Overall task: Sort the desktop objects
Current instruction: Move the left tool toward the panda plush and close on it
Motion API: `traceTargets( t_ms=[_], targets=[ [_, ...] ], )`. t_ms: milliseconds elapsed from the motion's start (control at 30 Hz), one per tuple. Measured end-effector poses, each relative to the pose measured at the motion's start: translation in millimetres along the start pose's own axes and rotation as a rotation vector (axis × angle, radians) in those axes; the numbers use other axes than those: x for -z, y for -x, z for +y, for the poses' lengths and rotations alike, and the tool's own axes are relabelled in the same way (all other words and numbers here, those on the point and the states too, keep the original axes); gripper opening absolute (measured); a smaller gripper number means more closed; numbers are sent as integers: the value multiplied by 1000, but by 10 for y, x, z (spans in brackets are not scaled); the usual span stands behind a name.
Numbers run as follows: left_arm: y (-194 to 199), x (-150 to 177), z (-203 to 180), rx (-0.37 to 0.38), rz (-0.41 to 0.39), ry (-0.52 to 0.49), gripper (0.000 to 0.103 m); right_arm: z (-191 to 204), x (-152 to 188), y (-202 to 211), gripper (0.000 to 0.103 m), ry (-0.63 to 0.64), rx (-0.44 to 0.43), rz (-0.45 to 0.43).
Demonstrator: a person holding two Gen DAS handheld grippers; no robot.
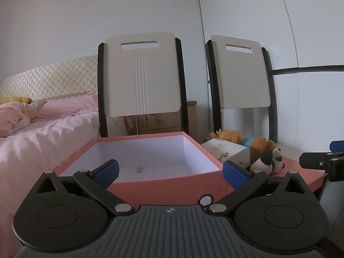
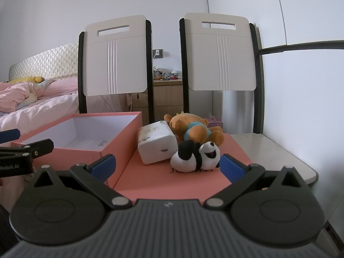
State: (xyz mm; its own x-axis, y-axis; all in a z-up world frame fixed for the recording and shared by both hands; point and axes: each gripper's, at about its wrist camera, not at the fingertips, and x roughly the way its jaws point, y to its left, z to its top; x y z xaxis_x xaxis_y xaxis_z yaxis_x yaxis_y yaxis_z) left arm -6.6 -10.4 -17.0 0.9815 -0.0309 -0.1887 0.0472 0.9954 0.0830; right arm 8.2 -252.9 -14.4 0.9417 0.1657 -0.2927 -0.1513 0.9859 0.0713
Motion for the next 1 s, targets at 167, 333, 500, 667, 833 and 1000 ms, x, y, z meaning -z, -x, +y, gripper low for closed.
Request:
traceTargets(
  t_ms=[167, 333, 500, 667, 833, 1000],
  targets=[
    [0, 31, -40, 22, -6, 7, 103, -34, -8, 18, 103, -7, 5, -7],
    [2, 85, -215, 84, -7, -18, 103, -122, -23, 84, 103, -23, 12, -22],
    [-38, 121, -476, 141, -14, -44, 102, -286, -30, 234, 103, -51, 9, -34],
    [-175, 107, -828, 175, -45, -77, 96, -499, -4, 359, 103, -83, 12, -31],
    [-435, -5, -1228, 264, -111, -134, 94, -719, 23, 485, 103, -116, 15, -29],
    [-895, -52, -1611, 296, -81, -177, 85, -916, 86, 620, 103, -146, 20, -21]
  ],
)
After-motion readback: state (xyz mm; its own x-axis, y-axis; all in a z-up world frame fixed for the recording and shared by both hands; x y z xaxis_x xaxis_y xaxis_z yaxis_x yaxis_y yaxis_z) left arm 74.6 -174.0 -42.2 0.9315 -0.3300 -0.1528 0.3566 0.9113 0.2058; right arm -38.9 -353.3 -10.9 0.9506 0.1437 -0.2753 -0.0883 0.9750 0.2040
